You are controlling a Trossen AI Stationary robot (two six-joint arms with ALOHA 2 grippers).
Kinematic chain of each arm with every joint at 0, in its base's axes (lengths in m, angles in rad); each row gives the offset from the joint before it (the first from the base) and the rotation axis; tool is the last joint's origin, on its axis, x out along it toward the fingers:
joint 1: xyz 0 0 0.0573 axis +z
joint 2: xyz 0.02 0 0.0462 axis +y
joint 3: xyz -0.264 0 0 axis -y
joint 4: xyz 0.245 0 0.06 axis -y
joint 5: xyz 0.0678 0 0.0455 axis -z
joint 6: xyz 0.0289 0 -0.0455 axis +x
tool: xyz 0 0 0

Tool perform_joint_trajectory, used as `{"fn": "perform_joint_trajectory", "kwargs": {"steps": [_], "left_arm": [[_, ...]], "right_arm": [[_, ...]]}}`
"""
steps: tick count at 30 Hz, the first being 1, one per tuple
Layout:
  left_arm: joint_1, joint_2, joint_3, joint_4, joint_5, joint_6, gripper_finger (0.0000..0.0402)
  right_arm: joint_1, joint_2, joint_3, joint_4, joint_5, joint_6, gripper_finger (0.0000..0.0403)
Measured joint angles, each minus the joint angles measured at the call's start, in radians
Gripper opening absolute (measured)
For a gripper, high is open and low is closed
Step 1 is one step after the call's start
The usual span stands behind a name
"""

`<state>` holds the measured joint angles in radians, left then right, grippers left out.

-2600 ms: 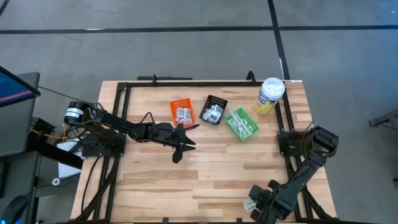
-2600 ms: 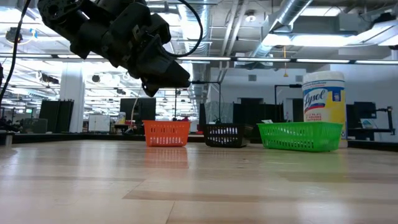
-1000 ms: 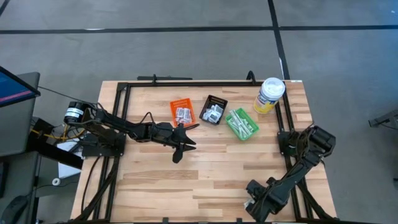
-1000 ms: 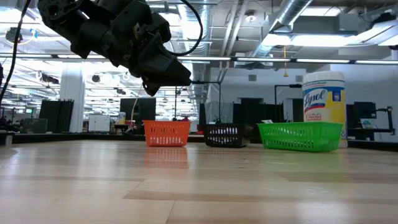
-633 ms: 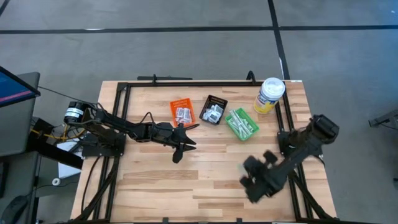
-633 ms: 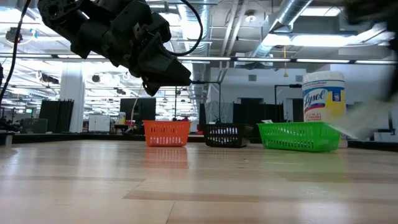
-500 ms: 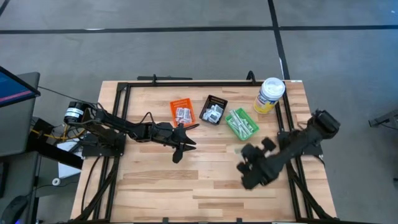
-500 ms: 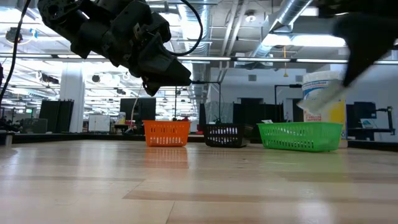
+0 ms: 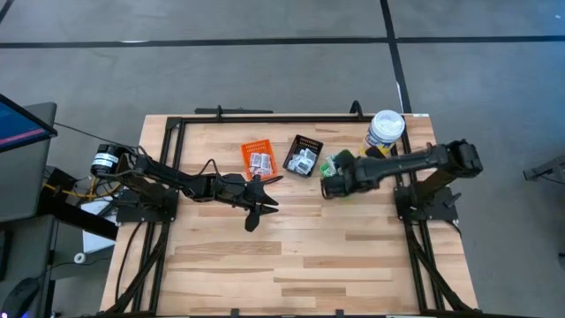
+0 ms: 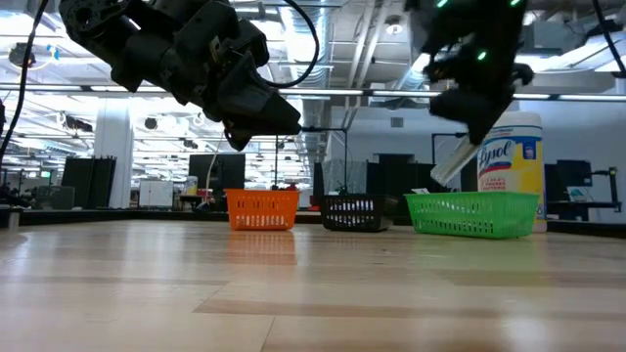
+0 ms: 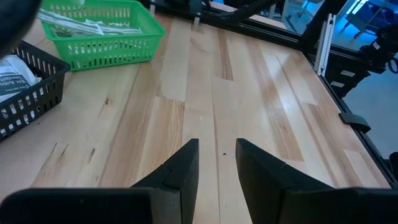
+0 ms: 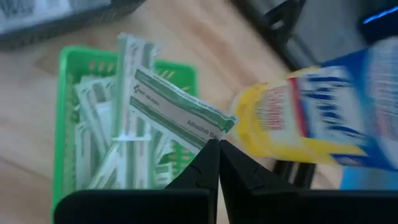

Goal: Pick & Place First Aid Supplies
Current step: Put the green bandage pack into the green basket, then return to Home Position

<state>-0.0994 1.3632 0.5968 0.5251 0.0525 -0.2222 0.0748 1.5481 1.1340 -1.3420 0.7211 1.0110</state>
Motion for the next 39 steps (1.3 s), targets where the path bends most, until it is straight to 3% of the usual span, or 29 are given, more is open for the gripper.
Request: {"fn": "perform_joint_trajectory", "kwargs": {"steps": [6,12,19,29,39], "left_arm": [[0.000,0.000,0.000,0.000,0.000,0.000,0.0106],[0.000,0.000,0.000,0.000,0.000,0.000,0.0106],[0.000,0.000,0.000,0.000,0.000,0.000,0.0106],[0.000,0.000,0.000,0.000,0.000,0.000,0.0106],[0.000,-0.001,0.000,0.000,0.000,0.000,0.0106]], "right_arm": [[-0.113,0.028,0.001,0.148,-0.131,-0.217,0.0003],[-0.173,0.069,-0.001,0.180,-0.132,-0.225,0.0003],[-0.155,0.212,0.000,0.145,-0.279,-0.277,0.0002],[-0.018,0.288,0.000,0.044,-0.252,-0.209,0.0013],[-0.008,0.276,0.001,0.033,-0.217,-0.206,0.0076]]}}
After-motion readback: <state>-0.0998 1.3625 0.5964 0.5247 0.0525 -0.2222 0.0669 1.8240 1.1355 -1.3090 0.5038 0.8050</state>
